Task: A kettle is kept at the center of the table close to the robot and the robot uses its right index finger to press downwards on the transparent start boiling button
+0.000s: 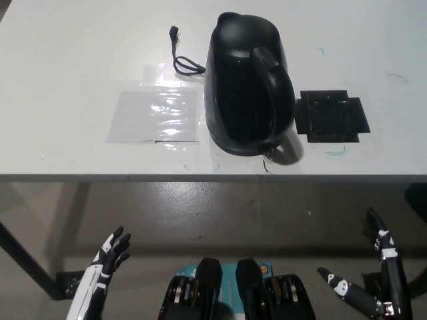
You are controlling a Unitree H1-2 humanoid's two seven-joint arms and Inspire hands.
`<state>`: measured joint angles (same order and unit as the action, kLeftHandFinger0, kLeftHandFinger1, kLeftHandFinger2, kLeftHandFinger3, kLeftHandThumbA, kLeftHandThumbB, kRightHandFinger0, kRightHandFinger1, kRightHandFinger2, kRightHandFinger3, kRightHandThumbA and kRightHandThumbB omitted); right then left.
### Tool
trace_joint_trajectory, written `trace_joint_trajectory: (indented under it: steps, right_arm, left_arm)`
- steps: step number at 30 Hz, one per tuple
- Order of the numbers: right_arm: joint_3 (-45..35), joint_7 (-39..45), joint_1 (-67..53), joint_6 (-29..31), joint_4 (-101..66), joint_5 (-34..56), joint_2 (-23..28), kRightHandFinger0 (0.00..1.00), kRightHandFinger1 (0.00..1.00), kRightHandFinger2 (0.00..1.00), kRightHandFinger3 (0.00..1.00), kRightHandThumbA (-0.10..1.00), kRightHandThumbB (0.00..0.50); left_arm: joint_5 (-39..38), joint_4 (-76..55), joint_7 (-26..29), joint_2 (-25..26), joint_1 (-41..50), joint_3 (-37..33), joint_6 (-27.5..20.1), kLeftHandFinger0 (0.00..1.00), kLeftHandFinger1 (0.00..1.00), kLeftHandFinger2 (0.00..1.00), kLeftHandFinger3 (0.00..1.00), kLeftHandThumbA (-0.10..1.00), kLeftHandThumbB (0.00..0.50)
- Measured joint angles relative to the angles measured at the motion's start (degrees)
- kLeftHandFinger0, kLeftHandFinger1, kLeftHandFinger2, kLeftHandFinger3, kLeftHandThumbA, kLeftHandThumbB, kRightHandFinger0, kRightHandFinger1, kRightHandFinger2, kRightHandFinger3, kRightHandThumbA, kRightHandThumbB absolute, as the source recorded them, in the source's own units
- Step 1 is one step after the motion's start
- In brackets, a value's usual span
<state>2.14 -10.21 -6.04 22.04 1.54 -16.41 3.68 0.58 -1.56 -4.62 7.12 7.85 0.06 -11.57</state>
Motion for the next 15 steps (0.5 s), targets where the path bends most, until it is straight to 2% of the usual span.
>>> trace_joint_trajectory:
  steps: [1, 2, 3, 9, 15]
  right_arm:
    - [0.0, -0.3, 0.0, -0.1, -0.4, -1.1, 0.0, 0.14, 0.15, 0.27, 1.00, 0.89, 0.198]
    - [0.0, -0.5, 0.0, -0.2, -0.9, -2.0, 0.0, 0.01, 0.01, 0.02, 1.00, 0.83, 0.193]
    - [0.0, -0.7, 0.0, -0.3, -1.4, -3.2, 0.0, 0.00, 0.00, 0.00, 1.00, 0.84, 0.182]
    - [0.6, -1.6, 1.0, -1.7, -3.4, -10.4, 0.0, 0.00, 0.00, 0.01, 1.00, 0.87, 0.201]
    - [2.5, -1.6, 3.4, -3.9, -4.2, -17.6, 0.1, 0.00, 0.00, 0.00, 1.00, 0.89, 0.228]
  left_arm:
    - [0.0, 0.0, 0.0, 0.0, 0.0, 0.0, 0.0, 1.00, 1.00, 1.00, 1.00, 1.00, 0.336]
    - [0.0, 0.0, 0.0, 0.0, 0.0, 0.0, 0.0, 1.00, 1.00, 1.00, 1.00, 1.00, 0.339]
    - [0.0, 0.0, 0.0, 0.0, 0.0, 0.0, 0.0, 1.00, 1.00, 1.00, 1.00, 1.00, 0.333]
    - [0.0, 0.0, 0.0, 0.0, -0.1, 0.0, 0.0, 1.00, 1.00, 1.00, 1.00, 1.00, 0.303]
    - [0.0, 0.0, 0.0, 0.0, -0.2, 0.0, 0.0, 1.00, 1.00, 1.00, 1.00, 1.00, 0.319]
